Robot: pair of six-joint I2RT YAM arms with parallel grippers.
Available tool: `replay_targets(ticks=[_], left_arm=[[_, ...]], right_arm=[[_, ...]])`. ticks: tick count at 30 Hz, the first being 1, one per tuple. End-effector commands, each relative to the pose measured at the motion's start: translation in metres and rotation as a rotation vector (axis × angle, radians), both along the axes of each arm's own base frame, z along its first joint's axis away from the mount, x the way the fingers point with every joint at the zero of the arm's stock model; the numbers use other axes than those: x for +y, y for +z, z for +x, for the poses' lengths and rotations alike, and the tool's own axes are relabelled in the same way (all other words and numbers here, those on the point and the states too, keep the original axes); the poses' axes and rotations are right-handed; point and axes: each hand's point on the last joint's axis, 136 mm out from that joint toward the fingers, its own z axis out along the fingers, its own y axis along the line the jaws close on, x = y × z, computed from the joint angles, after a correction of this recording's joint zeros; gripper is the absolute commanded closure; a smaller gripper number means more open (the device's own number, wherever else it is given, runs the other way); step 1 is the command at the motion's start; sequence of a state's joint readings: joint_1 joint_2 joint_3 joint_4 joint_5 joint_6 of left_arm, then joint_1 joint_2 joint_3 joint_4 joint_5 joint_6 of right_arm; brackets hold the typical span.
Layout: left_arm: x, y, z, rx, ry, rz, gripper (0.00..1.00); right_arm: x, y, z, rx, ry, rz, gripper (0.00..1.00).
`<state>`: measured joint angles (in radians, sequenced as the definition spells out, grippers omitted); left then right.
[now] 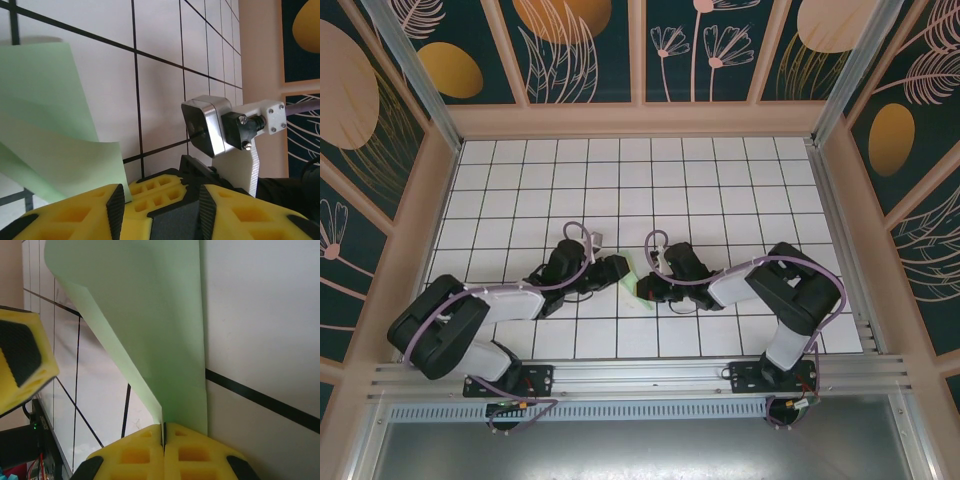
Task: Fold a paper plane with a square sheet of paper (pick it up from the middle)
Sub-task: Fold the wing for the fifth time at the center of the table.
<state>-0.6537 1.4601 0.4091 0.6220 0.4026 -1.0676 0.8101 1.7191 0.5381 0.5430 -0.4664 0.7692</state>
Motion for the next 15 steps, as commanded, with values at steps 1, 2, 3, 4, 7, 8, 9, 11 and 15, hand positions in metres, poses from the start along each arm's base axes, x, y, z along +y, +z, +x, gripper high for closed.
replay_targets(ticks=[1, 2, 3, 4, 7, 8, 9, 11, 15], left_arm=[[-0.021, 0.023, 0.009, -0.065, -0.037, -0.080, 0.53], [-0.023, 0.025, 0.010, -0.067, -0.042, -0.086, 0.53], [-0.026, 0.025, 0.011, -0.068, -0.045, -0.091, 0.52], [-0.028, 0.024, 0.011, -0.068, -0.048, -0.092, 0.52], [-0.029, 0.016, 0.015, -0.057, -0.040, -0.076, 0.52], [-0.028, 0.012, 0.016, -0.051, -0.034, -0.066, 0.52], [-0.028, 0.008, 0.017, -0.046, -0.028, -0.058, 0.52], [-0.025, 0.001, 0.019, -0.039, -0.013, -0.036, 0.52], [-0.019, -0.015, 0.022, -0.031, 0.014, 0.023, 0.52]], right_arm=[[-0.008, -0.024, -0.005, 0.073, -0.018, -0.066, 0.98], [-0.008, -0.024, -0.005, 0.074, -0.019, -0.068, 0.99], [-0.007, -0.024, -0.005, 0.075, -0.020, -0.067, 0.98], [-0.008, -0.024, -0.005, 0.077, -0.020, -0.068, 0.98], [-0.007, -0.025, -0.006, 0.080, -0.020, -0.067, 0.98], [-0.007, -0.025, -0.006, 0.081, -0.018, -0.069, 0.98], [-0.007, -0.025, -0.006, 0.081, -0.018, -0.068, 0.98], [-0.007, -0.026, -0.006, 0.083, -0.019, -0.069, 0.98], [-0.007, -0.026, -0.006, 0.086, -0.021, -0.069, 0.96]])
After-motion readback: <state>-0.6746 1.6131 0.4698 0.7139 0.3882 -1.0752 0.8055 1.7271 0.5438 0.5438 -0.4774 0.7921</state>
